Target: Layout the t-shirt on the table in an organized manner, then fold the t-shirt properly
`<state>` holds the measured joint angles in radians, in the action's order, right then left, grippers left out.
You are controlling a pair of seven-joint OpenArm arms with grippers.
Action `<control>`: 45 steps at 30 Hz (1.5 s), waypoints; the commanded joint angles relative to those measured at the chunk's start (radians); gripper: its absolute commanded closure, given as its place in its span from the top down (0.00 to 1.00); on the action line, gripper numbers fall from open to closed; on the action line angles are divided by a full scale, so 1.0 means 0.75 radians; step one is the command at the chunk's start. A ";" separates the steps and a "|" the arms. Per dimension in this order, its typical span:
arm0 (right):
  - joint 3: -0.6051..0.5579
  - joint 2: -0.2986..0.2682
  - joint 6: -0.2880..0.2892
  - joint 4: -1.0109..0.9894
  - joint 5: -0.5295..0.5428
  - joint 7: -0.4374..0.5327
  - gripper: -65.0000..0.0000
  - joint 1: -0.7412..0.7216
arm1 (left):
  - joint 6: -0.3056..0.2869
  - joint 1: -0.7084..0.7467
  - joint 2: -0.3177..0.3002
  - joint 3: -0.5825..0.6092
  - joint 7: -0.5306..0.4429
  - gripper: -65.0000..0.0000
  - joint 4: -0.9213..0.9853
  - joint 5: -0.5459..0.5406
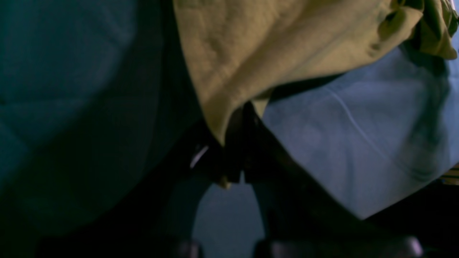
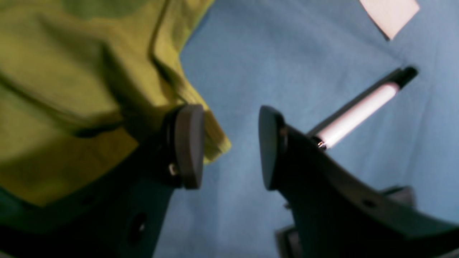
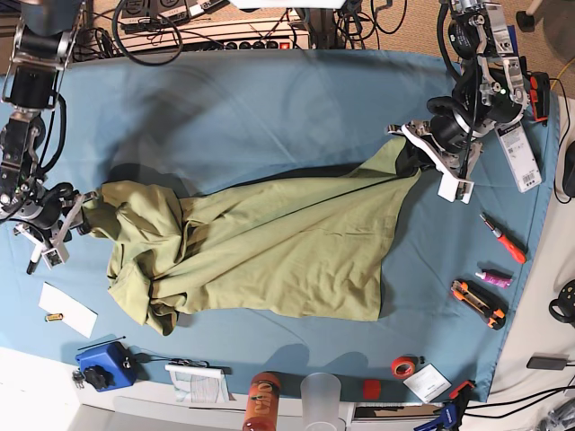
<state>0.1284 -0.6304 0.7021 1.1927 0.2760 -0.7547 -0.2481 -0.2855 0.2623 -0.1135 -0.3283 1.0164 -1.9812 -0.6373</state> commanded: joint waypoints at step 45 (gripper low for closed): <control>0.176 0.028 -0.005 0.050 0.948 -0.842 0.38 -0.013 | -0.006 -0.017 -0.004 -0.002 -0.028 0.00 -0.025 -0.014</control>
<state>0.2474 -0.5819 0.6968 1.2156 0.9672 -1.4029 -0.2344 -0.2855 0.2565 -0.1135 -0.3286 1.0168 -1.9812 -0.6365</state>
